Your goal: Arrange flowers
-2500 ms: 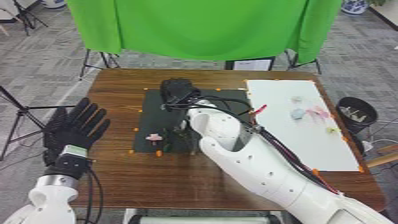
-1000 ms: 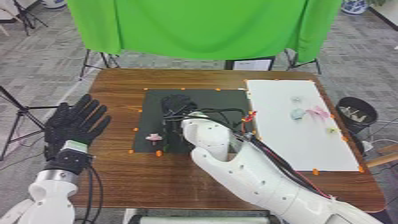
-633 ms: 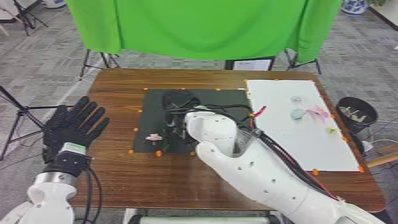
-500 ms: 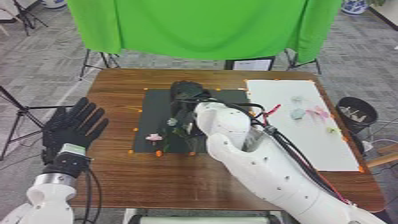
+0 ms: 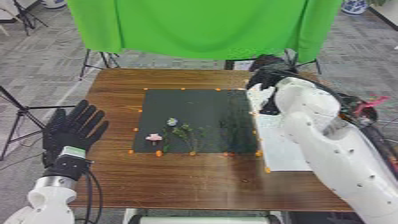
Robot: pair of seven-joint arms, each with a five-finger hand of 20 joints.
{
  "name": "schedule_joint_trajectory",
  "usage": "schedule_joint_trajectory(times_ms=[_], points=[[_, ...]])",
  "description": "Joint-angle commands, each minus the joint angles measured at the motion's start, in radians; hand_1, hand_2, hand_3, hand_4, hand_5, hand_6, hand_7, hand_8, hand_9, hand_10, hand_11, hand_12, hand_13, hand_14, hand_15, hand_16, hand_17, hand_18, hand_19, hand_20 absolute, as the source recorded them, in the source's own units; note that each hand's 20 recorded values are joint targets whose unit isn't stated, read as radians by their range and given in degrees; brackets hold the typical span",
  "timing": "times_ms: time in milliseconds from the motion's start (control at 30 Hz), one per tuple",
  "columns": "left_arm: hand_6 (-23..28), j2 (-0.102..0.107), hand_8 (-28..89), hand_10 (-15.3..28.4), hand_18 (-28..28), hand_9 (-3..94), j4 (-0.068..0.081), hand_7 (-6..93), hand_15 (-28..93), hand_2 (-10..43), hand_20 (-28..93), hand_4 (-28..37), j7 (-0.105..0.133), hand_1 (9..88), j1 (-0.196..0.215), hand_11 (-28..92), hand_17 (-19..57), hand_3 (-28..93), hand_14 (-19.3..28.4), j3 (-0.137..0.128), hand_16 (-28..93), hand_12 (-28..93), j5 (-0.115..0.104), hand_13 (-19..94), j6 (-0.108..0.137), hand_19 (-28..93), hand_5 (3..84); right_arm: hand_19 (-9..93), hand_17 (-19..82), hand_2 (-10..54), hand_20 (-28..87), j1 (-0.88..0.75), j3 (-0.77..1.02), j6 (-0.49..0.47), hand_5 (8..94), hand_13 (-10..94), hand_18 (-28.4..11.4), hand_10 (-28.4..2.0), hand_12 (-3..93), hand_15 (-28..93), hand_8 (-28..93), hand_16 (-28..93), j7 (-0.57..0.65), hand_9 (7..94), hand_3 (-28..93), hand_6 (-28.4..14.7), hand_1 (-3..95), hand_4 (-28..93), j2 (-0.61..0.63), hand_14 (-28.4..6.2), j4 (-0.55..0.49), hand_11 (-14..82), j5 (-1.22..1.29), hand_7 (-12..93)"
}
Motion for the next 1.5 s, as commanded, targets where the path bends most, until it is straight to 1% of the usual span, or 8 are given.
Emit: schedule_joint_trajectory(times_ms=[33, 333, 500, 733, 900, 1067, 1200, 1500], points=[[9.7, 0.0, -7, 15.7, 16.4, 38.5, -0.013, 14.6, 38, 14.3, 13, -28.2, 0.008, 27.7, 0.031, 20, -7.2, 72, 16.5, -0.019, -6, 14, 0.008, 28, -0.02, 39, 45.7, 80, 32, -9.5, 40, -0.203, 0.214, -0.068, 45.4, 63, -22.6, -14.0, 15.3, 54, -10, 27, 0.013, 50.1, 76, -4.9, 43.1, -28, 0.202, -11.2, 0.061, 8.6, 0.033, 14], [9.5, -0.001, -7, 15.6, 16.5, 38.4, -0.01, 14.8, 37, 14.2, 13, -28.2, 0.011, 27.7, 0.018, 20, -7.2, 72, 16.4, -0.003, -6, 14, 0.009, 28, -0.031, 39, 45.4, 79, 32, -9.5, 41, -0.265, 0.283, -0.155, 44.4, 63, -23.4, -14.2, 15.0, 56, -11, 25, 0.149, 48.3, 76, -5.4, 46.1, -28, 0.228, -11.0, 0.065, 7.9, 0.086, 14], [9.5, 0.0, -7, 15.6, 16.6, 38.4, -0.021, 14.8, 37, 14.1, 13, -28.2, 0.024, 27.7, 0.031, 20, -7.3, 72, 16.5, -0.002, -6, 14, -0.011, 28, -0.002, 39, 45.4, 79, 32, -9.5, 42, -0.297, 0.33, -0.245, 45.3, 63, -23.8, -14.7, 14.8, 56, -10, 25, 0.163, 48.2, 72, -5.9, 46.0, -28, 0.224, -11.3, 0.052, 7.5, 0.13, 13], [9.6, -0.004, -7, 15.7, 16.6, 38.6, -0.02, 14.9, 37, 14.4, 13, -28.3, 0.021, 27.5, 0.031, 20, -7.2, 72, 16.5, -0.003, -6, 14, -0.012, 28, -0.007, 39, 45.7, 78, 31, -9.5, 42, -0.303, 0.325, -0.29, 52.4, 66, -24.2, -13.7, 13.8, 57, -10, 25, 0.178, 54.1, 68, -6.4, 47.4, -28, 0.206, -10.7, 0.066, 8.3, 0.151, 12], [9.7, -0.006, -7, 16.0, 16.6, 40.4, -0.017, 14.9, 38, 14.6, 13, -28.3, 0.014, 27.5, 0.021, 22, -7.2, 72, 16.5, 0.009, -6, 15, -0.017, 29, -0.005, 39, 45.9, 79, 33, -9.5, 43, -0.316, 0.315, -0.262, 60.1, 69, -23.9, -11.8, 13.8, 54, -11, 26, 0.19, 62.1, 70, -3.0, 49.8, -28, 0.2, -9.8, 0.086, 9.9, 0.144, 14], [9.7, -0.013, -7, 16.3, 16.6, 40.7, -0.016, 15.0, 40, 14.8, 13, -28.3, 0.006, 27.4, 0.013, 23, -7.1, 72, 16.8, 0.014, -6, 15, -0.011, 29, -0.005, 39, 46.0, 80, 34, -9.5, 42, -0.362, 0.308, -0.17, 65.0, 72, -23.4, -11.1, 15.0, 46, -10, 40, 0.171, 67.9, 65, -0.7, 58.5, -28, 0.199, -6.7, 0.099, 11.5, 0.106, 18], [9.8, -0.018, -8, 16.2, 16.6, 40.5, -0.014, 15.0, 40, 14.9, 13, -28.3, -0.004, 27.4, 0.019, 23, -7.1, 72, 16.6, 0.006, -6, 15, 0.002, 29, -0.02, 39, 46.0, 79, 35, -9.5, 41, -0.392, 0.296, -0.091, 70.2, 74, -22.2, -7.1, 33.2, 40, 2, 46, 0.16, 81.4, 64, 1.5, 63.8, -28, 0.199, -4.8, 0.098, 5.5, 0.068, 28], [9.7, -0.024, -7, 16.0, 16.6, 40.1, -0.012, 14.7, 39, 14.8, 13, -28.3, -0.013, 27.3, 0.012, 23, -7.2, 72, 16.5, 0.009, -6, 15, 0.009, 28, -0.022, 39, 45.8, 80, 37, -9.5, 43, -0.443, 0.312, 0.082, 76.3, 76, -22.0, -7.1, 41.1, 38, 6, 49, 0.132, 88.6, 66, 2.5, 65.3, -28, 0.213, -4.4, 0.018, 8.0, -0.01, 32]])
